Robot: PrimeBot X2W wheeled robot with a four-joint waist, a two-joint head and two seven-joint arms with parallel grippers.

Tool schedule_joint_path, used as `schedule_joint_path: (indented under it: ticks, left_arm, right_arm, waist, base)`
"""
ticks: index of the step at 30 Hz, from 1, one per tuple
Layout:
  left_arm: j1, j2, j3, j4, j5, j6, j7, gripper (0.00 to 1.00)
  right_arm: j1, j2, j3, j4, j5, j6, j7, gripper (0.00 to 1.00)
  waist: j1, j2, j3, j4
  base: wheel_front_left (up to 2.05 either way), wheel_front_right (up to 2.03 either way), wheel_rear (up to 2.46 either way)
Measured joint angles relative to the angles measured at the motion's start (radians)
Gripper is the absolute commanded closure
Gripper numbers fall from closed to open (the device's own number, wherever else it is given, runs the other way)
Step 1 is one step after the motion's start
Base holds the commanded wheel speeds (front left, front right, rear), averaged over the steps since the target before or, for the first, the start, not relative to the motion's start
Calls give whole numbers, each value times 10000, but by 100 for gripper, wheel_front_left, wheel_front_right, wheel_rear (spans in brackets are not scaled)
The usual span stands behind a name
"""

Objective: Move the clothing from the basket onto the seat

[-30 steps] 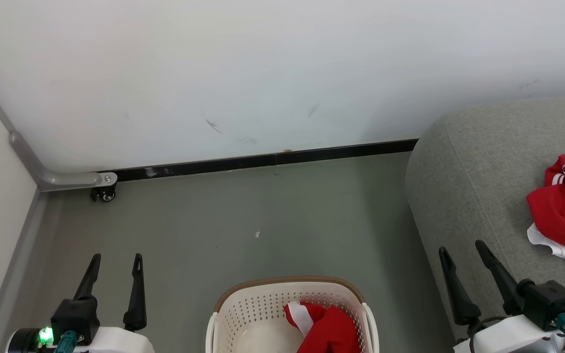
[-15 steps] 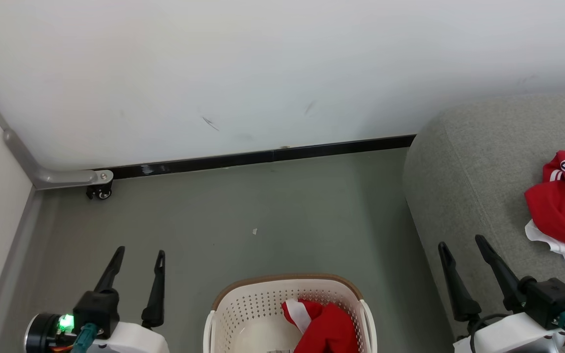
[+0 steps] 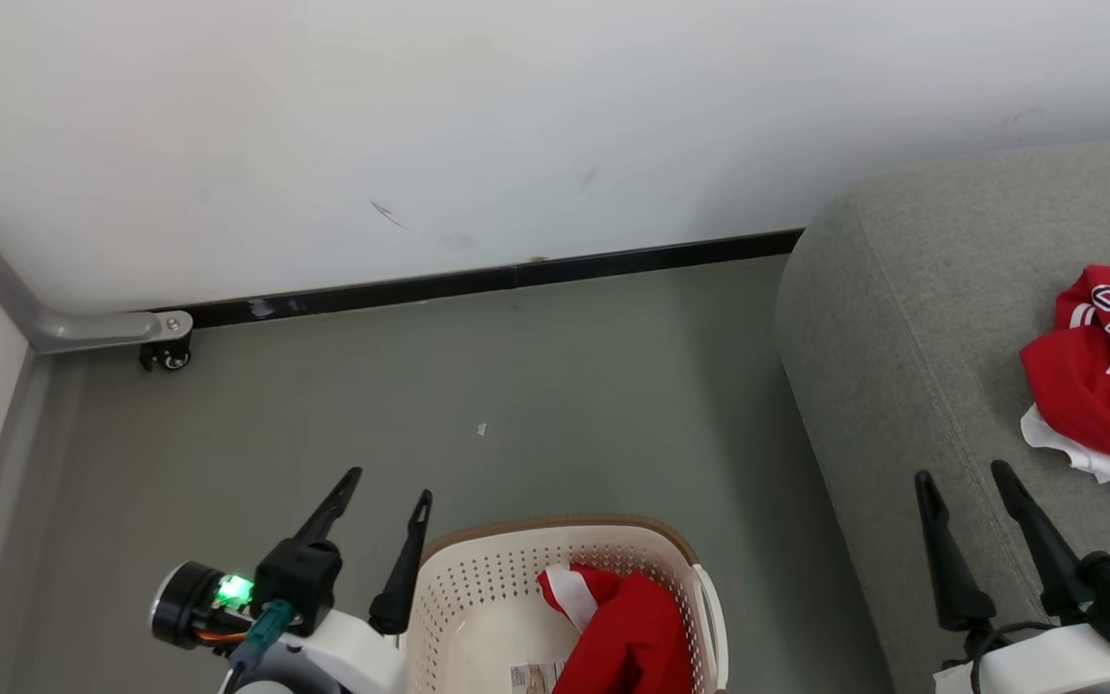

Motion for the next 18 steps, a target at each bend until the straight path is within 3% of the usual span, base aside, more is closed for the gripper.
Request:
schedule_joint_path:
  ticks: [10,18]
  left_arm:
    - [-763,-625,-1072,809,280,-640,337,0]
    - [-1100,-732,-1463,1595,529,-819,430,0]
  right_arm:
    - [169,12,-577,-464,-6,0,0,0]
    - [191,27,-612,-976,17,0,0,0]
  waist:
    - [0,0,585,-261]
    - [0,0,1208,-507]
  base:
    - [0,0,0]
    - [0,0,0]
